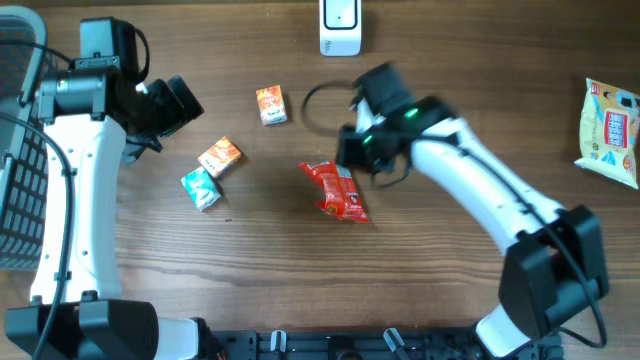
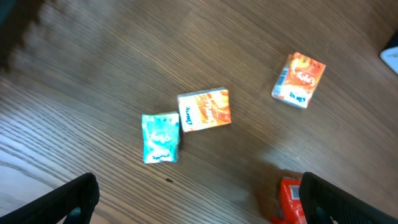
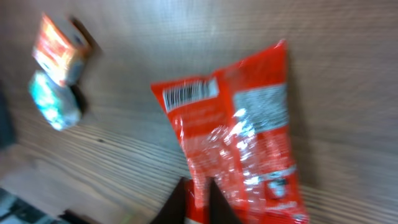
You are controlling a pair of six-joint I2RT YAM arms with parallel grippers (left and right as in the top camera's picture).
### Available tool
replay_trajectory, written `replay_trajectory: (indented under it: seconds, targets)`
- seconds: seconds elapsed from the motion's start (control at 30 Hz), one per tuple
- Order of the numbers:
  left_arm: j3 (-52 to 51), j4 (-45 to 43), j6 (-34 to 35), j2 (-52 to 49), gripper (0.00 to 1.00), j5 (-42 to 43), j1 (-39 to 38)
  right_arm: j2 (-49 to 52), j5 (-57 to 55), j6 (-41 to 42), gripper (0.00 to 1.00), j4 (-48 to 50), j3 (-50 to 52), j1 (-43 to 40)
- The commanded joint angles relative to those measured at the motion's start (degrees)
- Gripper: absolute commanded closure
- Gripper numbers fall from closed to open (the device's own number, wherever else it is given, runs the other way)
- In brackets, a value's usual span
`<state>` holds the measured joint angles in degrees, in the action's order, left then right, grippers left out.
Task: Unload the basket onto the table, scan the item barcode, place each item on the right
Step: 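Lower the right gripper onto the red bag and close, then lift the red bag and rotate it with the right gripper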
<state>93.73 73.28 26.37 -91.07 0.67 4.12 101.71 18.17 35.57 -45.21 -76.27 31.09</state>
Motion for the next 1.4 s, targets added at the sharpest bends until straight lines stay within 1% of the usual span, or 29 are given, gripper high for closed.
replay_trajectory:
  seconds: [0.0,0.13,0.23,0.33,0.43,0.6,0.73,0.77,0.8,0.87,0.93,0.97,1.1,1.27,1.37]
  targets:
    - [0.24,0.15,0.90,-0.17,0.00,-2.71,0.28,2.95,-4.74,6.67,0.96,2.93,3.06,3.34]
    - [0.24,0.28,0.90,-0.17,0.00,-2.71,0.28,5.35,-6.93,10.80,0.96,4.13,4.85,5.38]
    - [0.26,0.28,0.90,-0.17,0.00,-2.71,0.28,8.20,-6.93,11.10,0.96,4.44,4.96,5.84]
    - [0.26,0.28,0.90,-0.17,0.00,-2.71,0.28,12.44,-4.04,10.95,0.96,4.46,4.96,5.88]
    - [0.26,0.26,0.90,-0.17,0.00,-2.71,0.28,13.73,-0.70,10.99,0.96,3.93,4.96,5.86]
    - [0.26,0.28,0.90,-0.17,0.00,-2.71,0.28,10.54,-0.81,8.87,0.96,2.21,3.41,5.64]
    - [0.24,0.28,0.90,-0.17,0.00,-2.71,0.28,4.04,-2.08,3.41,0.96,-1.03,0.48,5.35]
    - [0.24,0.26,0.90,-0.17,0.00,-2.71,0.28,2.40,-2.10,1.75,0.93,-1.09,0.09,5.31]
    - [0.26,0.26,0.90,-0.17,0.00,-2.71,0.28,0.83,-2.34,0.81,0.83,-0.87,-0.04,5.25]
    - [0.24,0.28,0.90,-0.17,0.00,-2.71,0.28,-1.55,-3.91,0.44,0.50,-0.76,-0.04,5.03]
    - [0.24,0.28,0.90,-0.17,0.00,-2.71,0.28,-3.19,-7.30,0.44,0.11,-0.94,-0.04,4.61]
    - [0.24,0.28,0.90,-0.17,0.00,-2.71,0.28,-3.45,-8.17,0.44,0.00,-1.01,-0.04,4.35]
    - [0.26,0.28,0.90,-0.17,0.00,-2.71,0.28,-2.95,-8.55,0.37,0.00,-1.68,0.02,2.05]
    - [0.24,0.28,0.90,-0.17,0.00,-2.71,0.28,0.85,-4.22,-8.41,0.00,-2.89,0.83,-0.31]
    - [0.24,0.28,0.90,-0.17,0.00,-2.71,0.28,4.02,-3.89,-9.01,0.00,-5.35,1.03,-1.97]
